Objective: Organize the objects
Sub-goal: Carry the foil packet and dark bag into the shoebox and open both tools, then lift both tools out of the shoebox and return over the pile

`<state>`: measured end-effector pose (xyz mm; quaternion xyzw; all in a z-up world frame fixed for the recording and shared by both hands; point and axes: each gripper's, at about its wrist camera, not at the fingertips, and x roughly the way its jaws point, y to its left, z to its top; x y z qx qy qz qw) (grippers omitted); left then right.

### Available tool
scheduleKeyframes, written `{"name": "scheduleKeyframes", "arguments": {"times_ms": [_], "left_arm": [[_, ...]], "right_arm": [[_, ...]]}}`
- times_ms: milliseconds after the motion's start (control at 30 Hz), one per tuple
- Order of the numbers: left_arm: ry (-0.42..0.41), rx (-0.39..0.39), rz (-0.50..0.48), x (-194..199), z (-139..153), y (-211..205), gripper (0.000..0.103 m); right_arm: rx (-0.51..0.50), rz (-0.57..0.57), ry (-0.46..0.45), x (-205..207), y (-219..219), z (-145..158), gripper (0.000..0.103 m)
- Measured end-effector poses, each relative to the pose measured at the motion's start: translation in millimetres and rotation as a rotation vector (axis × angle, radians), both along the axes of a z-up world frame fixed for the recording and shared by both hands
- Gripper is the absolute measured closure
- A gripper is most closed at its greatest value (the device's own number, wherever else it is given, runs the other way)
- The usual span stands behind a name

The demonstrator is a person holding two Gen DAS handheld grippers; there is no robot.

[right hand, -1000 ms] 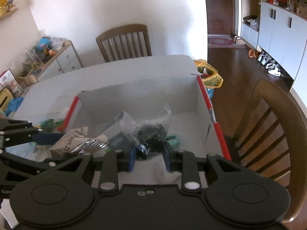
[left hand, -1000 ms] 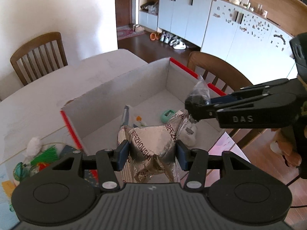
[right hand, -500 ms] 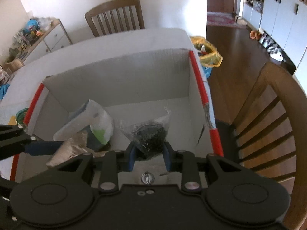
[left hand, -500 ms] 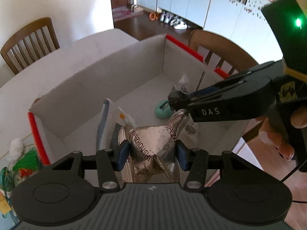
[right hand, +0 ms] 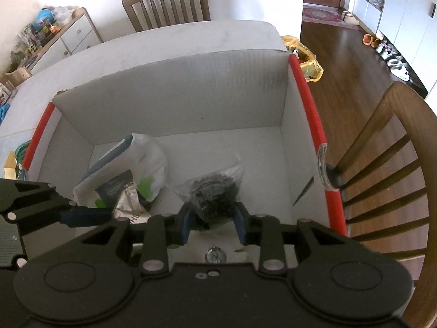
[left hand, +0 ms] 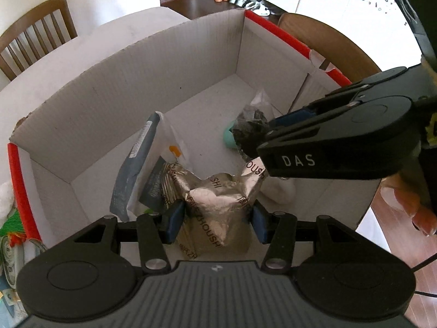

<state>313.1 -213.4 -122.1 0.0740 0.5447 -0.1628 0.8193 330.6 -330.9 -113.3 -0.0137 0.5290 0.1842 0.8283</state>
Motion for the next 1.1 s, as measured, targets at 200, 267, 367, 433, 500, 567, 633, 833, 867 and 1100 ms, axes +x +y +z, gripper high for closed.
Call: {"name": "scheduleKeyframes", "arguments": {"times_ms": [200, 267, 367, 433, 500, 567, 633, 833, 867, 1100], "left_arm": [[-0.011, -0.009, 0.001, -4, 2, 1, 0.049], [-0.02, -0.02, 0.003, -4, 5, 3, 0.048], [-0.048, -0.024, 0.007, -10, 12, 6, 0.041], [-0.059, -0.039, 0.009, -10, 16, 8, 0.038], [-0.069, -0.047, 0.014, -12, 20, 9, 0.038], [-0.082, -0.053, 0.02, -13, 24, 10, 0.038], [-0.095, -0.059, 0.028, -17, 28, 12, 0.038], [-0.14, -0.087, 0.036, -30, 46, 18, 0.038], [-0.149, -0.09, 0.037, -34, 49, 19, 0.038], [-0.207, -0.113, 0.033, -54, 71, 32, 0.038]], "right_arm": [[0.015, -0.011, -0.022, -5, -6, 7, 0.064], [0.022, -0.014, -0.026, -8, -8, 10, 0.061], [0.035, -0.008, -0.038, -8, -11, 15, 0.057], [0.049, -0.003, -0.048, -14, -11, 20, 0.055], [0.061, -0.003, -0.063, -20, -11, 26, 0.053], [0.068, -0.002, -0.081, -22, -12, 32, 0.052], [0.066, -0.006, -0.106, -28, -12, 39, 0.051], [0.088, -0.02, -0.144, -38, -12, 55, 0.051], [0.094, -0.024, -0.149, -40, -13, 58, 0.05], [0.114, -0.029, -0.205, -57, -4, 79, 0.045]]}}
